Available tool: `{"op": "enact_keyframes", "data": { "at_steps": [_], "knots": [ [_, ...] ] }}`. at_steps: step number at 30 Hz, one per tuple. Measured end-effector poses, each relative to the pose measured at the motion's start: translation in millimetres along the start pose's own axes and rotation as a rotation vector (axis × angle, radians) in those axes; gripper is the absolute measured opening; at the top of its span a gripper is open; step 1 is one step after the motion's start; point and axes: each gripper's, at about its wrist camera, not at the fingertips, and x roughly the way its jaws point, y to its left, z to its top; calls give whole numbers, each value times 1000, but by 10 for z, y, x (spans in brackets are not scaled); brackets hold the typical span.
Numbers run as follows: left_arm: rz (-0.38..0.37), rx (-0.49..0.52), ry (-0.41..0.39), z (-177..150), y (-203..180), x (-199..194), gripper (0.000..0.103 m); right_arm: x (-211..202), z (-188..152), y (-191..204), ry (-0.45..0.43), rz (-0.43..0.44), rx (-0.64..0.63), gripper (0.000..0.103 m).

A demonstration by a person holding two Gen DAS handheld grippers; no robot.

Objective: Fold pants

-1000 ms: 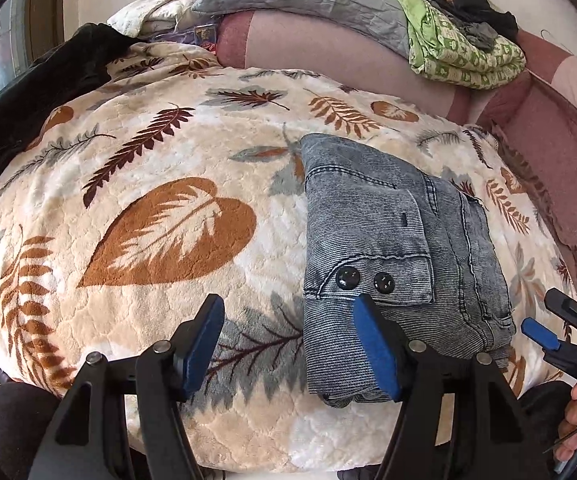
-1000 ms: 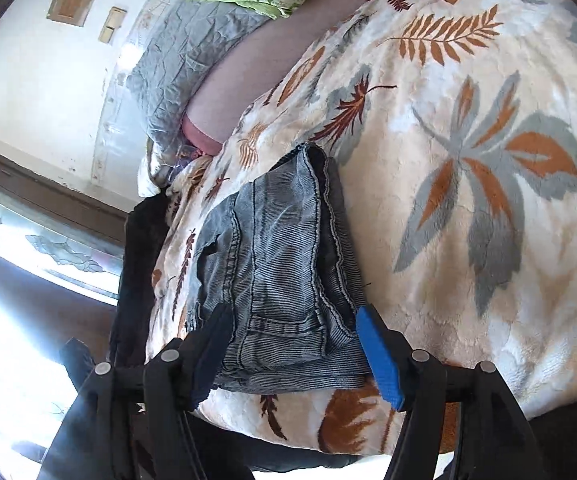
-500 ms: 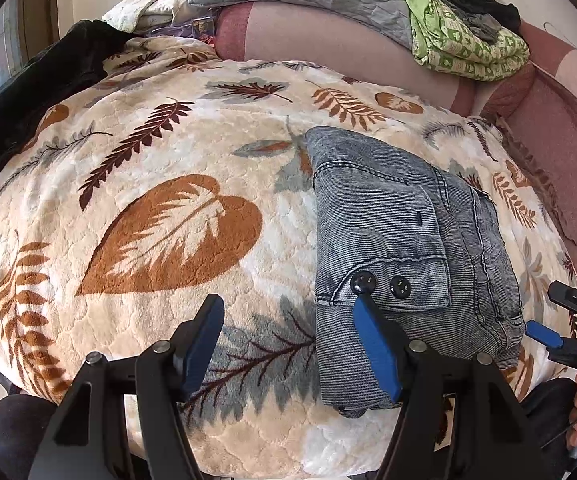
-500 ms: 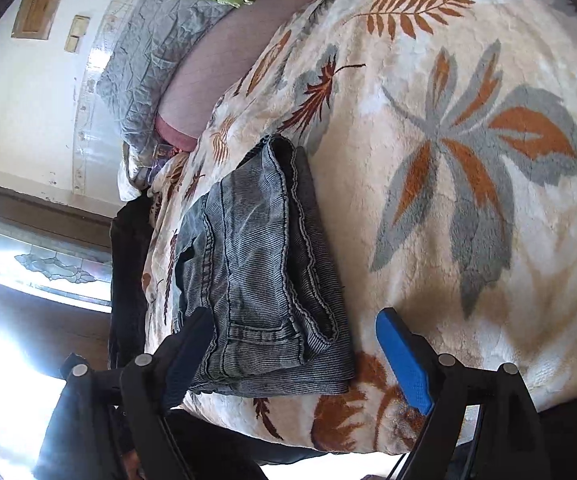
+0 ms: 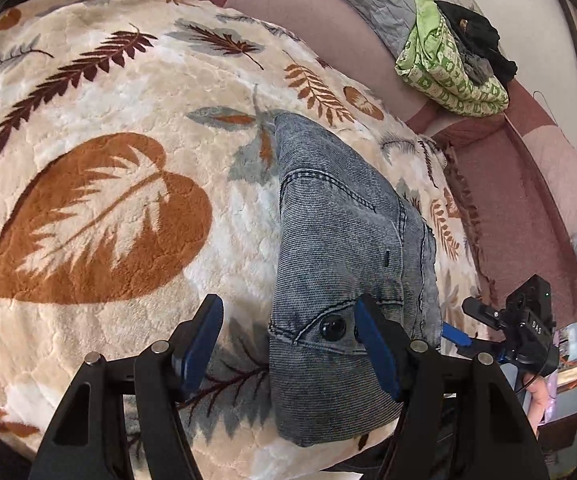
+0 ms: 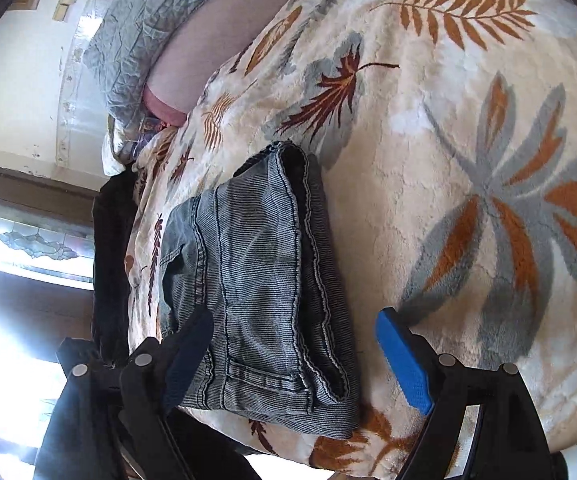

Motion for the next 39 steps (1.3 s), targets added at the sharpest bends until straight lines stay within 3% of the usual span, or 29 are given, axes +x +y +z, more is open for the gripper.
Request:
{"op": "enact_keyframes", "data": {
  "at_steps": [5,8,12,17,19,22,24,25,26,27,28,29,33,39],
  "knots": [
    [-27,-31,60,62,-29,239,69,314,68,-14,120,74,42,87],
    [-39,-27,66,64,-100,288,69,359,59,-14,97,117,73,99],
    [-44,-36,91,107,-155,350,69,382,72,48,104,120,55,99],
    [-53,-45,80,108,-133,381,69,348,47,34,101,50,23,72],
    [-51,-42,81,107,-134,382,69,346,68,-64,103,53,54,66],
    [-51,-48,84,120,-124,390,69,372,104,-192,97,95,145,67],
    [-48,-47,82,127,-130,416,69,400,105,-85,103,59,73,69],
    [-35,-35,76,125,-152,412,69,407,82,-1,99,15,20,64],
    [-16,-15,71,120,-187,405,61,407,55,61,93,-29,-16,44],
    [17,15,64,110,-234,393,53,412,31,91,99,-21,-27,34],
    [47,49,56,94,-281,369,39,388,11,131,86,-26,-37,27],
    [55,74,49,82,-314,332,32,354,-14,204,67,-39,-67,23],
    [90,147,3,50,-433,127,27,199,-94,518,22,-43,-144,20],
    [97,257,-143,76,-630,-409,26,-28,-173,1000,-35,-23,-231,20]
  ]
}}
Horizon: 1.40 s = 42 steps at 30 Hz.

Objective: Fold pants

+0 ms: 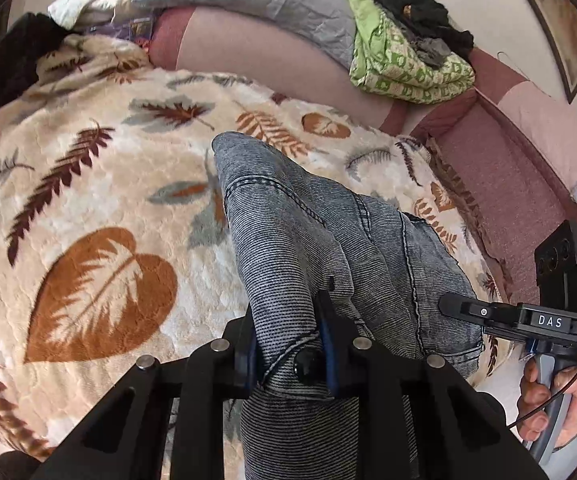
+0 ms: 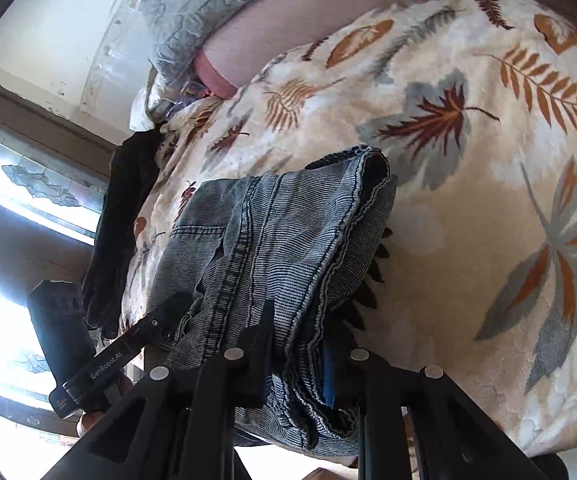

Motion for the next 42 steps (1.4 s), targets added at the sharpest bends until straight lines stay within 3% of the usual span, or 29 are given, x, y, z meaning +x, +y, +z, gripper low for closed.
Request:
{"op": "enact_keyframes", "data": {
  "at_steps": [7,14,19,26,28,29,31,33,34,36,38,40,42],
  "knots": [
    [7,52,-132,424,21,-365,26,-245,318,584,-87,14,-105,20],
    [27,41,-171,739,168,-258,26,-84,721,791,-101,-7,-163,20],
    [58,42,-141,800,335,45,26,226,860,687,-82,-18,-139,20],
    [112,4,-74,613,579,619,28,751,840,322,-41,-54,-96,20],
    [141,-9,-17,552,643,828,29,938,793,189,-37,-79,-88,20],
    [176,-10,14,517,667,915,32,1050,761,106,-14,-99,-71,23],
    [196,-20,1,470,701,889,41,1152,702,-28,6,-141,-46,26],
    [195,-35,18,475,695,762,54,1087,668,-73,6,-131,-35,37],
    [192,-40,13,479,681,667,60,1029,658,-53,7,-140,-50,49],
    [205,-24,-57,464,612,411,61,861,617,43,-29,-160,-99,57],
    [217,4,-124,408,511,191,76,664,536,176,-91,-171,-143,60],
    [240,42,-154,302,418,109,79,588,423,251,-121,-168,-170,68],
    [281,86,-103,214,379,245,80,708,306,255,-86,-238,-202,70]
  ]
}}
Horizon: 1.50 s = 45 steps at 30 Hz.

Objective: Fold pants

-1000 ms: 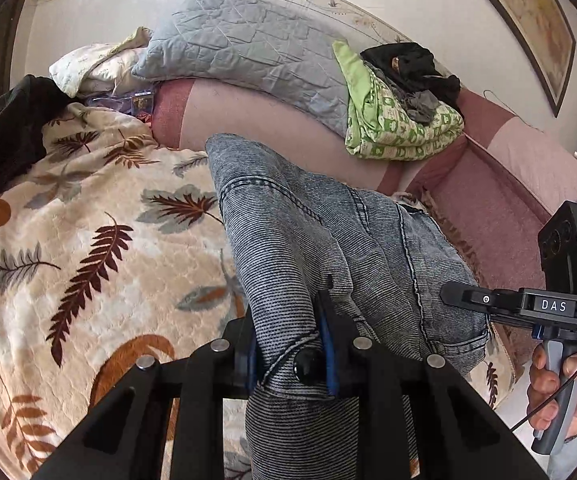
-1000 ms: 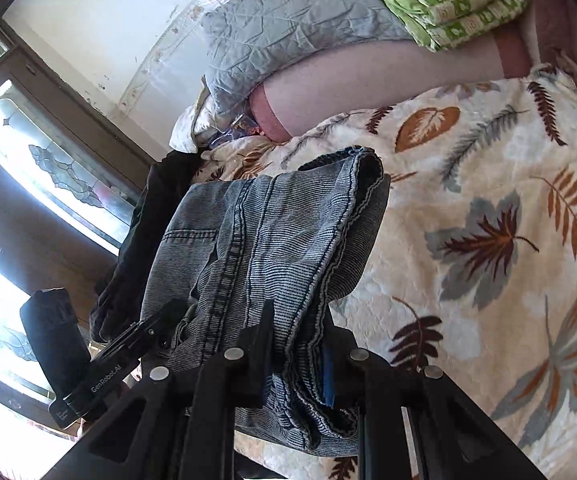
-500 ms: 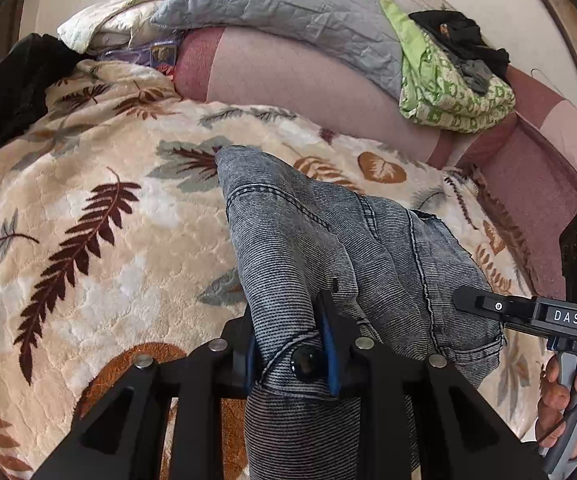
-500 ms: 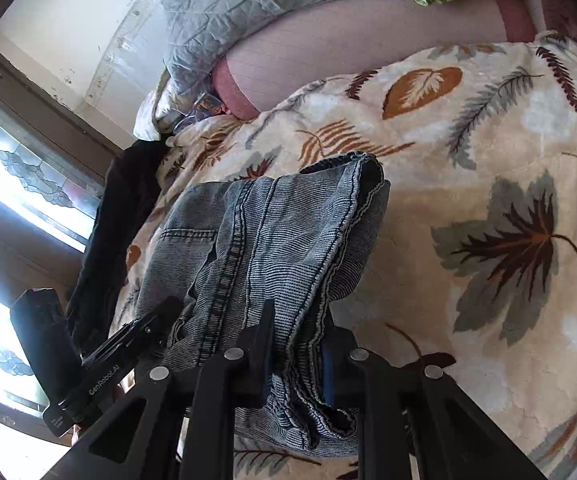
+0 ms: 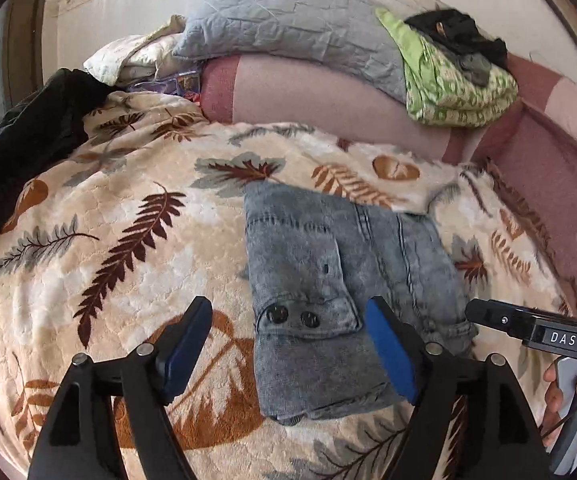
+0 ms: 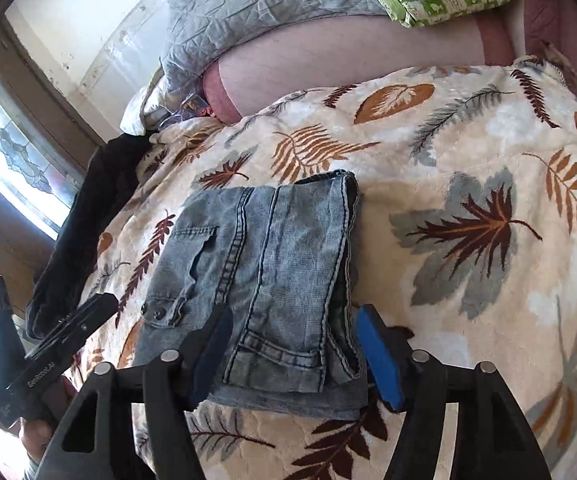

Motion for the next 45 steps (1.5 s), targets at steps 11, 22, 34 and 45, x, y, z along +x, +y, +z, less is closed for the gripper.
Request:
{"op": "enact_keyframes", "data": {
  "at_steps": [11,22,34,45],
  "knots": [
    [94,-9,48,-239,-79,61,80,-14,-116,-6,25,-91,-8,71],
    [70,-52,71,-311,-35,44,82,107,-205,-154,83,-106,68,79],
    [80,-52,61,-424,-106,-46,82,-205,-357,-74,-29,-65,76,79],
    [91,-43,100,-547,-79,7,82,51,-264,-60,50,-133,46,83]
  ]
}}
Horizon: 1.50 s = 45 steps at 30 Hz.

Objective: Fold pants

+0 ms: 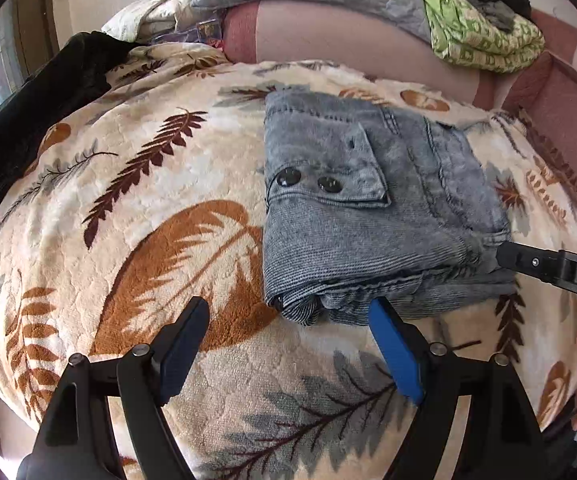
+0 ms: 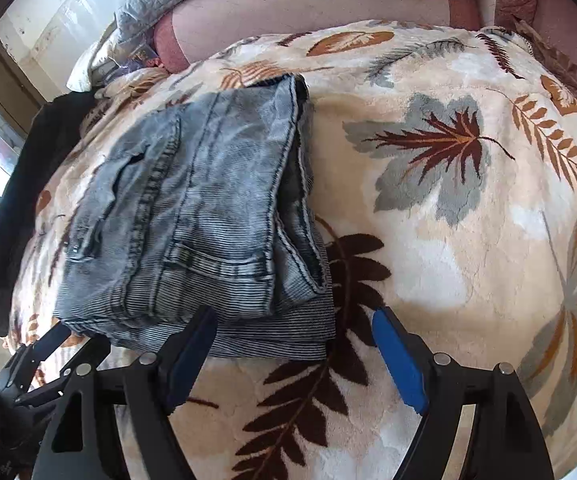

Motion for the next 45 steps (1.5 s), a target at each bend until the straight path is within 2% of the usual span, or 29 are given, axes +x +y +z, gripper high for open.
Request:
{"op": "enact_keyframes", "data": {
  "at_steps": [3,6,9,11,13,15,16,18,19,20,21,22,23,25,26,27,29,30,32,34,35,37,40,41,45],
  "knots": [
    [-48,-62,-110,146,58,-260,82,-220,221,-27,-69,47,15,83],
    [-60,-88,-124,361,63,-223,82,-237,563,-76,-78,92,70,83],
    [-60,-113,-101,505,76,-38,82,-122,913,-96,-61,136,122,81],
    [-85,-131,-102,535,90,50,82,-3,1112,-37,-26,237,149,59],
    [-102,-134,-96,537,84,138,82,124,1262,106,24,385,152,59],
    [-109,-125,-46,523,69,293,82,348,1366,282,111,512,153,59],
    [-110,-122,-15,503,66,373,82,438,1402,348,118,523,152,59],
    [-115,-122,39,443,82,520,83,666,1434,361,117,439,162,60],
    [-137,-132,59,408,98,576,84,853,1402,279,152,404,208,60],
    [-154,-143,69,374,114,612,84,1018,1327,172,182,410,277,49],
    [-154,-138,53,359,112,604,84,1094,1268,104,191,404,312,29],
    [-147,-123,46,350,92,593,84,1093,1249,84,185,389,306,23],
    [-141,-114,44,342,75,585,84,1051,1249,92,180,395,291,21],
    [-139,-109,38,322,67,569,84,890,1231,90,176,411,299,23],
    [-141,-115,35,318,69,555,84,799,1205,80,158,420,296,27],
    [-146,-120,32,316,73,538,84,692,1152,95,142,417,277,39],
    [-146,-124,8,318,73,452,84,518,997,99,120,412,249,53],
    [-130,-117,-16,315,61,370,84,407,892,108,99,399,230,54],
    [-100,-87,-71,313,44,165,84,140,662,110,36,368,183,54],
    [-85,-65,-106,278,12,-32,84,-159,387,102,-47,315,136,65],
    [-76,-56,-120,259,-7,-121,84,-305,244,96,-92,278,109,74],
    [-41,-41,-130,191,-54,-274,84,-561,-37,98,-185,199,51,78],
    [-2,-34,-142,68,-113,-456,84,-820,-405,117,-273,101,-34,79],
    [6,-32,-149,19,-133,-507,84,-880,-517,121,-301,77,-54,82],
    [41,23,-144,-168,-257,-681,84,-1017,-836,160,-346,17,-125,88]
  ]
}}
